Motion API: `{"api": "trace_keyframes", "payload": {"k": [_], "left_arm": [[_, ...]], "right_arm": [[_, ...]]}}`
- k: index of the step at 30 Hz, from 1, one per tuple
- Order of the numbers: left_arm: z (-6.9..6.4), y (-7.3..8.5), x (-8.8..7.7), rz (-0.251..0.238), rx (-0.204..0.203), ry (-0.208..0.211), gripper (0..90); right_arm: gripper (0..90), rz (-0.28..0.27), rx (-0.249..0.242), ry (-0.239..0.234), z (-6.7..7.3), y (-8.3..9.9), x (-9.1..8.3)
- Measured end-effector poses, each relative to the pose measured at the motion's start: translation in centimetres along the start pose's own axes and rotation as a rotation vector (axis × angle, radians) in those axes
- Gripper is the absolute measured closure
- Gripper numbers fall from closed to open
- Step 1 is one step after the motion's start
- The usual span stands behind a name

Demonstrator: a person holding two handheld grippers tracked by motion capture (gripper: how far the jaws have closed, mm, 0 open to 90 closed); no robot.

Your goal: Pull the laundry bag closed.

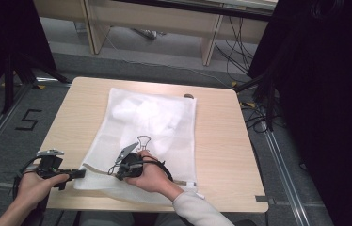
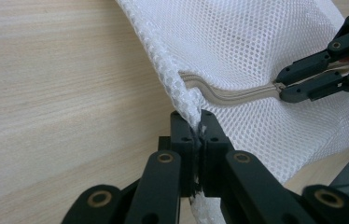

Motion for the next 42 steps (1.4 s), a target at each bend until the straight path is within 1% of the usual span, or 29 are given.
{"api": "trace_keyframes", "payload": {"k": [1, 2, 4, 5, 6, 7, 11, 13, 16, 18, 20, 21, 22, 23, 24, 27, 28, 29, 30, 31, 32, 34, 37, 38, 40, 41, 42], "left_arm": [[0.0, 0.0, -0.1, 0.01, -0.001, 0.005, 86.2], [0.0, 0.0, 0.0, 0.007, -0.004, 0.006, 86.2], [0.0, 0.0, 0.0, 0.003, -0.004, 0.003, 86.3], [0.0, 0.0, 0.0, 0.003, -0.004, 0.003, 86.3], [0.0, 0.0, 0.0, -0.013, -0.002, -0.003, 86.3], [-0.1, 0.0, 0.0, -0.01, -0.003, -0.004, 86.2], [0.0, 0.0, 0.0, -0.008, 0.0, -0.004, 86.3], [0.0, 0.0, 0.0, -0.01, -0.003, -0.004, 86.2], [0.0, 0.0, 0.0, -0.009, -0.001, -0.004, 86.2], [0.0, 0.0, -0.1, 0.006, -0.002, 0.002, 86.2], [0.0, 0.0, 0.0, -0.002, -0.003, -0.002, 86.2], [0.0, 0.0, 0.0, 0.001, -0.002, -0.003, 86.2], [0.0, 0.0, -0.1, 0.006, -0.005, 0.003, 86.2], [0.1, 0.0, 0.0, 0.005, -0.002, 0.0, 86.2], [0.1, 0.0, 0.0, 0.007, -0.003, 0.002, 86.2], [0.1, 0.0, 0.0, 0.006, -0.005, 0.001, 86.2], [0.1, 0.0, 0.0, 0.006, -0.004, 0.001, 86.2], [0.0, 0.0, 0.0, -0.004, -0.004, -0.009, 86.2], [0.0, 0.0, 0.0, -0.004, -0.004, -0.009, 86.2], [0.1, 0.0, -0.1, 0.006, -0.006, 0.002, 86.2], [0.1, 0.0, 0.0, 0.006, -0.004, -0.001, 86.2], [0.1, 0.0, 0.0, 0.006, -0.005, 0.0, 86.2], [0.1, 0.0, 0.0, 0.006, -0.006, 0.0, 86.2], [0.1, 0.0, 0.0, 0.006, -0.006, -0.002, 86.2], [0.1, 0.0, 0.0, 0.007, -0.006, 0.0, 86.2], [0.1, 0.0, 0.0, 0.007, -0.004, -0.002, 86.2], [0.1, 0.0, 0.0, 0.007, -0.004, -0.002, 86.2]], "right_arm": [[82.6, -0.001, 0.005, -0.002, -0.1, 0.0, -0.1], [82.6, -0.001, 0.005, -0.002, -0.1, 0.0, -0.1], [82.6, -0.006, -0.009, -0.007, 0.0, 0.0, -0.1], [82.6, -0.008, -0.005, -0.008, 0.0, 0.0, -0.1], [82.6, -0.008, -0.005, -0.008, 0.0, 0.0, -0.1], [82.6, -0.002, 0.013, -0.006, 0.0, 0.1, -0.3], [82.6, 0.0, 0.019, 0.002, -0.1, 0.3, -0.6], [82.6, 0.003, 0.01, -0.001, -0.2, 0.3, -0.7], [82.6, 0.001, 0.012, 0.003, -0.2, 0.4, -0.9], [82.6, 0.0, 0.012, 0.001, -0.2, 0.5, -1.0], [82.6, -0.003, 0.018, 0.004, -0.2, 0.5, -1.0], [82.6, 0.002, 0.018, 0.003, -0.2, 0.5, -1.2], [82.6, -0.003, 0.014, 0.005, -0.3, 0.5, -1.2], [82.6, -0.002, 0.015, 0.001, -0.3, 0.5, -1.3], [82.6, -0.009, 0.003, 0.001, -0.4, 0.5, -1.2], [82.6, -0.002, 0.0, 0.007, -0.4, 0.5, -1.4], [82.6, -0.002, 0.018, 0.007, -0.3, 0.6, -1.4], [82.6, -0.004, 0.013, 0.007, -0.4, 0.6, -1.5], [82.6, -0.004, 0.013, 0.007, -0.4, 0.6, -1.5], [82.6, -0.001, 0.004, 0.003, -0.4, 0.6, -1.5], [82.6, -0.001, 0.018, 0.009, -0.4, 0.7, -1.7], [82.6, -0.002, 0.021, 0.01, -0.4, 0.7, -1.9], [82.6, -0.004, 0.014, 0.012, -0.5, 0.7, -2.0], [82.6, -0.008, 0.002, 0.009, -0.5, 0.7, -2.0], [82.6, -0.006, 0.022, 0.014, -0.4, 0.8, -2.2], [82.6, -0.009, 0.007, 0.007, -0.6, 0.8, -2.2], [82.6, -0.004, 0.017, 0.016, -0.5, 0.9, -2.3]]}}
Point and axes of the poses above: each handheld gripper's, and its own axes: x roughly forward along the jaws, y roughly out of its underside, z roughly to its left, the point moved 3 cm from there along x, roughly forward along the jaws, and after that the axes turned 10 degrees about -z, right-handed, at the moved point
